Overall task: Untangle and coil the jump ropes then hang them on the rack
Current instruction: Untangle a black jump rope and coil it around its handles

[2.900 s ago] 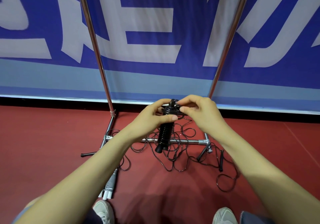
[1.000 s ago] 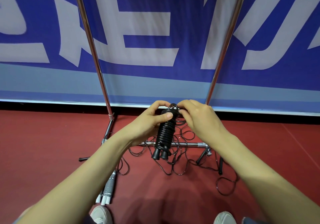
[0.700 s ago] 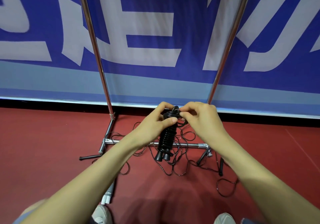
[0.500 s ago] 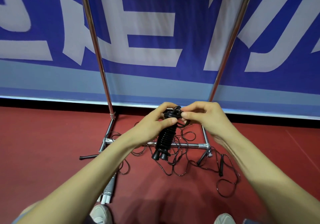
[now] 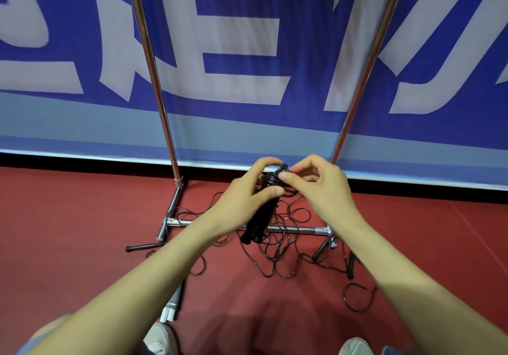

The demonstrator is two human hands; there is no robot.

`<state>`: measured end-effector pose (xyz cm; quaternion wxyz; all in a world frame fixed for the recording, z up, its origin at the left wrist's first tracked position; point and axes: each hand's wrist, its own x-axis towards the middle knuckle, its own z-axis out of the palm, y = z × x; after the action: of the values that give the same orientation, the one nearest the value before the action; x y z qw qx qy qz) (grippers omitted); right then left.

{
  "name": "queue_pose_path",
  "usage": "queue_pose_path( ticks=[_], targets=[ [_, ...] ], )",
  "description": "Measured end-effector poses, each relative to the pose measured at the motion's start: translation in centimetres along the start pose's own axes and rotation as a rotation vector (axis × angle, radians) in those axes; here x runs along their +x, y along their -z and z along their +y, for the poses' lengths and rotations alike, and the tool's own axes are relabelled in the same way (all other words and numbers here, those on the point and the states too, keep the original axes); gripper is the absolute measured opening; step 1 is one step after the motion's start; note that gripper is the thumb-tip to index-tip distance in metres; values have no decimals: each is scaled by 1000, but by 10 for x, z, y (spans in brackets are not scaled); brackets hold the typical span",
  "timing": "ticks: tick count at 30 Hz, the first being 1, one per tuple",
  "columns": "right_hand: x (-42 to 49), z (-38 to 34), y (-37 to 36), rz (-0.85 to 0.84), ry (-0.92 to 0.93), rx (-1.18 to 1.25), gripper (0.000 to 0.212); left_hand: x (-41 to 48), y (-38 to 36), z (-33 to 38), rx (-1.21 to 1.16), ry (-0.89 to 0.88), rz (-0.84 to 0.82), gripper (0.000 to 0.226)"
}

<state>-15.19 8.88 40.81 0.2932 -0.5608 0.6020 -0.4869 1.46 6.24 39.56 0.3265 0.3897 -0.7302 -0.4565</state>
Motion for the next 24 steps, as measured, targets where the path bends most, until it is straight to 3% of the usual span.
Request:
queue_pose_path(
  ticks=[4, 8, 11, 17, 20, 24],
  targets=[
    [5, -1, 8, -51, -50, 65, 9, 1, 0, 2, -70, 23, -36, 33],
    [7, -1, 20, -200, 8, 65, 41, 5, 4, 1, -207, 138, -58, 32],
    [6, -5, 25, -240, 52, -1, 26, 5, 4, 1, -282, 146, -100, 26],
    [3, -8, 24, -211, 196, -424, 12, 4, -4, -1, -200, 110, -113, 23],
    [2, -8, 21, -188, 260, -490, 8, 4, -4, 1, -190, 111, -107, 23],
    [4, -7, 21, -143, 256, -508, 20, 5, -4, 3, -241, 129, -99, 24]
  ],
)
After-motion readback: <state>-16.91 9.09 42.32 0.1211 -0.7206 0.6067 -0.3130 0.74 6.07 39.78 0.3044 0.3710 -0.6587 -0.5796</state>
